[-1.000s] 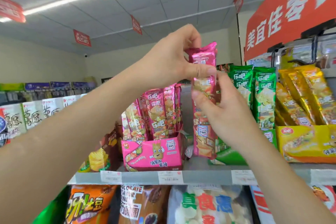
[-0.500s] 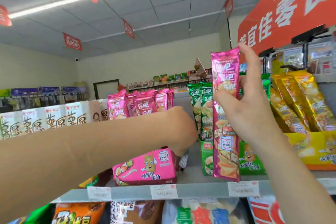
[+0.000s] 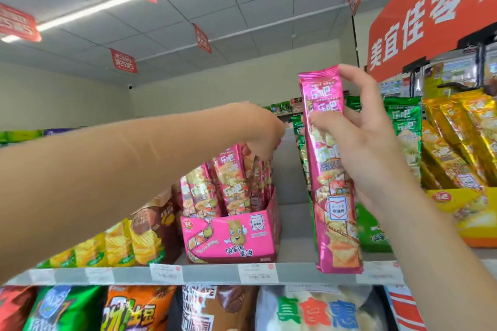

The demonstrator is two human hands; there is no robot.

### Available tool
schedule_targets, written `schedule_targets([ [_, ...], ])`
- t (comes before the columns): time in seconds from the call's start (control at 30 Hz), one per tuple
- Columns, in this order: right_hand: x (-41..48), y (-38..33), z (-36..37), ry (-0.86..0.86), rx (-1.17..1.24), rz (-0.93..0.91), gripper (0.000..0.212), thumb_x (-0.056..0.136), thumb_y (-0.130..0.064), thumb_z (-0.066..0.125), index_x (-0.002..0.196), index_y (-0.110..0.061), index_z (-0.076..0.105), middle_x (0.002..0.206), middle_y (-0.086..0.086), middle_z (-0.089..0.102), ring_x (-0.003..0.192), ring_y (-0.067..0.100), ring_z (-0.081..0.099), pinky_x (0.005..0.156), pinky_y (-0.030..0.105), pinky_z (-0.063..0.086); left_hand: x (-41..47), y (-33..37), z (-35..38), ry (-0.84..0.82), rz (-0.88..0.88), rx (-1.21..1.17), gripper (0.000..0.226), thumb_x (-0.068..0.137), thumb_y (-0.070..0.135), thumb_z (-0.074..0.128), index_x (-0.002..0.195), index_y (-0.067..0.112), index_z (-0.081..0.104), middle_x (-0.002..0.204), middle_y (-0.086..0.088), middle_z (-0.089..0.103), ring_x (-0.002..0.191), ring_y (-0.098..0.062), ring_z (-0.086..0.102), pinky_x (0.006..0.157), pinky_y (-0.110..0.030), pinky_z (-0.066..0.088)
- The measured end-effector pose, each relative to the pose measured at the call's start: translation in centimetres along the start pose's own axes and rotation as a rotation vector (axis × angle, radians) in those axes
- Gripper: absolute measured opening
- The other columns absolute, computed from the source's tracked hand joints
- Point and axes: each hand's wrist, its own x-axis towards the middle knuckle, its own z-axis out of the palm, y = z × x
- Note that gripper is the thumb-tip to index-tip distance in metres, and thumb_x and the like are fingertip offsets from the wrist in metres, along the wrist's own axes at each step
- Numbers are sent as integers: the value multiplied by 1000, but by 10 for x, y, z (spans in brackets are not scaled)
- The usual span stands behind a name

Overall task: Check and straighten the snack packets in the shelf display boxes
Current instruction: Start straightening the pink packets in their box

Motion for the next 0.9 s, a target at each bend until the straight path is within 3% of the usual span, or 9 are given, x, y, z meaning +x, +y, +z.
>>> schedule_targets([
  [0.2, 20, 8, 15, 61, 186, -21, 64, 87, 2, 62, 135, -34, 39, 81, -13, 72, 70, 4, 64, 63, 24, 52, 12, -48, -10, -211, 23, -352, 13, 89, 32, 65, 94, 24, 56, 80, 10, 60, 75, -8, 58, 77, -33, 56],
  [0.37, 38, 6, 31, 99, 124, -235, 78, 86, 9, 58, 145, -30, 25, 89, -13, 68, 72, 3, 58, 73, 23, 51, 10, -75, 4, -311, 2, -641, 10, 89, 26, 69, 94, 26, 60, 95, 14, 60, 80, -3, 49, 69, -20, 45],
  [0.53, 50, 19, 50, 90, -6, -281, 59, 83, 6, 59, 122, -34, 39, 93, 0, 60, 71, 2, 59, 65, 20, 49, 3, -88, 18, -218, 7, -685, 16, 95, 2, 53, 108, 9, 58, 117, -7, 61, 98, -20, 50, 81, -29, 39],
  [0.63, 46, 35, 60, 30, -91, -228, 48, 84, -1, 60, 105, -40, 42, 89, 7, 60, 67, 5, 59, 57, 26, 50, -7, -89, 24, -138, 68, -665, 23, 94, 0, 49, 112, 4, 64, 96, 10, 67, 86, -12, 65, 81, -30, 46],
  [0.7, 41, 48, 67, -21, -155, -94, 38, 87, -5, 59, 98, -38, 45, 91, 14, 61, 69, 23, 59, 61, 43, 49, -10, -90, 29, -42, 82, -654, 25, 93, -1, 50, 86, 15, 67, 92, 25, 62, 91, 6, 58, 67, -30, 51],
  [0.73, 38, 55, 69, -56, -178, -32, 30, 91, -7, 56, 96, -35, 48, 90, 14, 61, 72, 30, 58, 64, 45, 48, -10, -89, 33, 0, 82, -653, 28, 91, -2, 51, 76, 18, 65, 62, 16, 67, 57, 2, 62, 59, -28, 47],
  [0.77, 34, 60, 72, -94, -214, 20, 18, 95, -14, 52, 95, -32, 52, 90, 11, 61, 77, 29, 58, 69, 42, 48, -11, -89, 35, 34, 73, -663, 28, 90, -2, 51, 73, 18, 63, 55, 16, 43, 47, 1, 40, 56, -24, 42],
  [0.8, 32, 63, 73, -148, -235, 90, 10, 100, -27, 46, 98, -28, 57, 95, 5, 63, 88, 24, 61, 78, 40, 47, -11, -89, 38, 52, 60, -669, 26, 89, -1, 53, 73, 15, 65, 57, 13, 61, 48, -1, 52, 55, -20, 41],
  [0.9, 24, 66, 69, -294, -309, 209, 69, 75, -88, 29, 113, -36, 54, 117, -8, 58, 113, 12, 54, 92, 30, 43, -12, -90, 40, 44, 34, -700, 31, 93, 3, 53, 70, 19, 66, 47, 20, 58, 41, 5, 49, 45, -12, 40],
])
